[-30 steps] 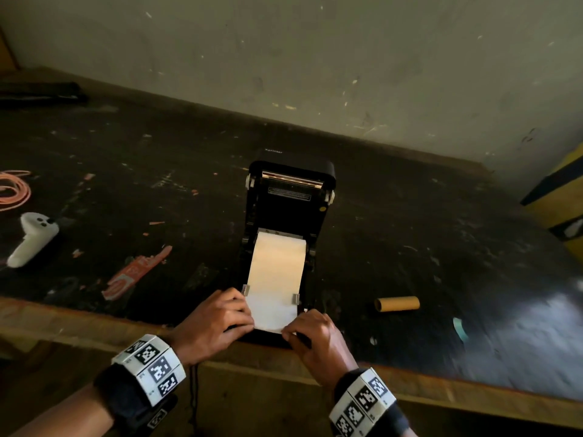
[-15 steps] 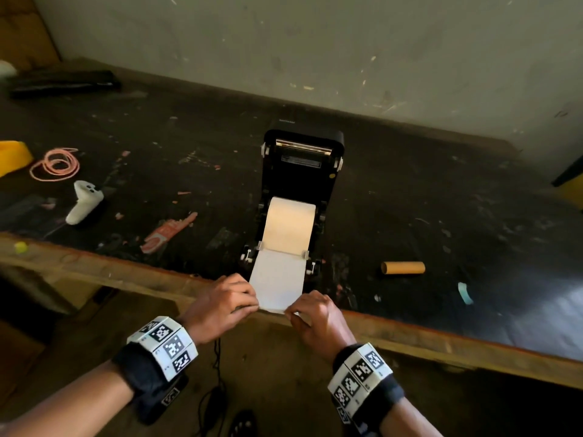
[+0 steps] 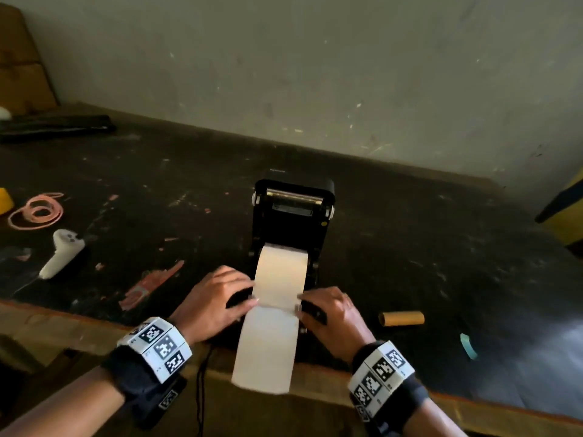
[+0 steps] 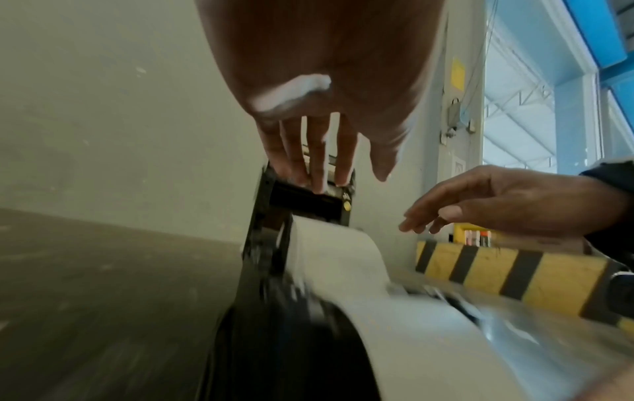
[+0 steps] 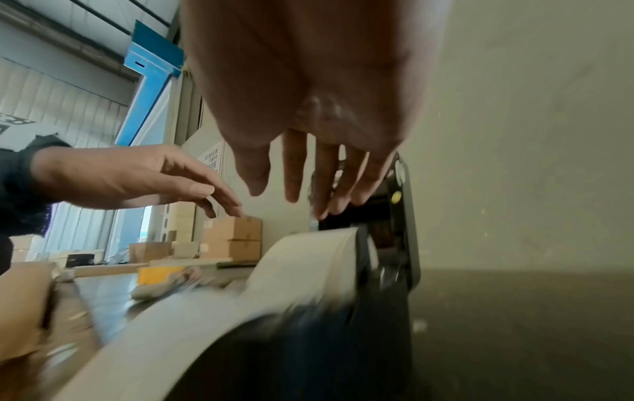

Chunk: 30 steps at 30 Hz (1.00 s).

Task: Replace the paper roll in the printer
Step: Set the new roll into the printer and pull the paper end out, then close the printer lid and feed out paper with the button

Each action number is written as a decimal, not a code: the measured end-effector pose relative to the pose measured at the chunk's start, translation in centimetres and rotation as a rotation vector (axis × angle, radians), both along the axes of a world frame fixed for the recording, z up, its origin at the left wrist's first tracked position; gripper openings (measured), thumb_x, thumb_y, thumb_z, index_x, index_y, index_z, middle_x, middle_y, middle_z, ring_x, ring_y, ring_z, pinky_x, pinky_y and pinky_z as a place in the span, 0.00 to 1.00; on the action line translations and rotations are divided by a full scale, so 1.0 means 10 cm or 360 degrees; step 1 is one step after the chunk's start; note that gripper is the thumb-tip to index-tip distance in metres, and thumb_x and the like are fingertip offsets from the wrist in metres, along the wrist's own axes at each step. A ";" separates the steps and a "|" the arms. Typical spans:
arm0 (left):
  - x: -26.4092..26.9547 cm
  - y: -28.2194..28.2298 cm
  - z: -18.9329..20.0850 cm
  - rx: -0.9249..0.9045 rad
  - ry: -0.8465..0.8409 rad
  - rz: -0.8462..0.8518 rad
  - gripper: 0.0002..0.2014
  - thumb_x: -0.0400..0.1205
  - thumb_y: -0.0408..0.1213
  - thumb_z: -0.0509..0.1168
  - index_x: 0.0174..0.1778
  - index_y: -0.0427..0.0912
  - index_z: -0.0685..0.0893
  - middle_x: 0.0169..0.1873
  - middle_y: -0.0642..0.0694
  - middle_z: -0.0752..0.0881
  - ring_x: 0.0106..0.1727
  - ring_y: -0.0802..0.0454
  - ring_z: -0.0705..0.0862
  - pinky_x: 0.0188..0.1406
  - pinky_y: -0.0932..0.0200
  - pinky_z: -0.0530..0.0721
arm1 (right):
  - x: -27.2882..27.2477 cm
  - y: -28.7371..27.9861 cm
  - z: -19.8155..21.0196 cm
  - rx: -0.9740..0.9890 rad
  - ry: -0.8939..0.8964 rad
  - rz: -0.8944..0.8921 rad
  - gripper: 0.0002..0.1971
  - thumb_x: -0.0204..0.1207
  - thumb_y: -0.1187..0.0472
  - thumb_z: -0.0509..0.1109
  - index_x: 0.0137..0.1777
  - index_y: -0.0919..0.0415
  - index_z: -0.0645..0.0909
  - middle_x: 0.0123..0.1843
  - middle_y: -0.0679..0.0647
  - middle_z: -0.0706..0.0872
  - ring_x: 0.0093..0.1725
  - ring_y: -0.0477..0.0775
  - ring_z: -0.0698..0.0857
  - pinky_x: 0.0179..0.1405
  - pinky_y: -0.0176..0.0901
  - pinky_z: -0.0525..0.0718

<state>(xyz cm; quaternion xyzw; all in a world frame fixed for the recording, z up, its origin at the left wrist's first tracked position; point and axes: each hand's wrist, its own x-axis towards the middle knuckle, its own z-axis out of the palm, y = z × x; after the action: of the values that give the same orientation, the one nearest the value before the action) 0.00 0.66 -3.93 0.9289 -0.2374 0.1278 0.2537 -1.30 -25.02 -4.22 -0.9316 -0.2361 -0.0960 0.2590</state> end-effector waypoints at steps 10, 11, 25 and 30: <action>1.64 -0.04 0.81 -0.0113 -0.0311 0.0093 0.37 0.74 0.64 0.50 0.72 0.43 0.72 0.75 0.43 0.71 0.78 0.48 0.61 0.77 0.54 0.57 | 1.37 0.03 1.03 -0.0160 -0.0039 -0.0469 0.32 0.78 0.41 0.61 0.79 0.48 0.59 0.83 0.58 0.58 0.81 0.61 0.55 0.78 0.55 0.54; 1.77 -0.04 0.86 -0.0109 -0.0287 0.0074 0.39 0.73 0.67 0.49 0.73 0.43 0.71 0.76 0.43 0.70 0.79 0.49 0.61 0.77 0.53 0.57 | 1.47 0.05 1.07 -0.0193 -0.0005 -0.0494 0.31 0.78 0.41 0.60 0.80 0.48 0.59 0.83 0.59 0.57 0.81 0.61 0.54 0.78 0.56 0.54; 1.95 0.02 0.87 -0.0457 -0.0253 -0.0046 0.28 0.73 0.62 0.55 0.46 0.44 0.90 0.49 0.45 0.90 0.58 0.56 0.81 0.61 0.55 0.79 | 1.57 0.17 0.98 0.0170 -0.0247 -0.0578 0.15 0.78 0.44 0.62 0.54 0.53 0.83 0.55 0.51 0.81 0.56 0.53 0.79 0.62 0.55 0.76; 1.61 0.04 0.86 -0.0461 -0.0217 0.0046 0.14 0.76 0.54 0.65 0.53 0.51 0.81 0.49 0.54 0.81 0.56 0.61 0.76 0.55 0.61 0.73 | 1.34 0.16 0.98 0.0232 -0.0258 -0.0605 0.20 0.74 0.49 0.71 0.64 0.52 0.76 0.59 0.51 0.76 0.59 0.50 0.73 0.61 0.42 0.69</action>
<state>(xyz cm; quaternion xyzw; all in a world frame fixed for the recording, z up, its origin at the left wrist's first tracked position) 16.06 1.05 4.70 0.8751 -0.2197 0.2271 0.3666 12.09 -23.38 5.63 -0.9274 -0.0688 -0.2346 0.2831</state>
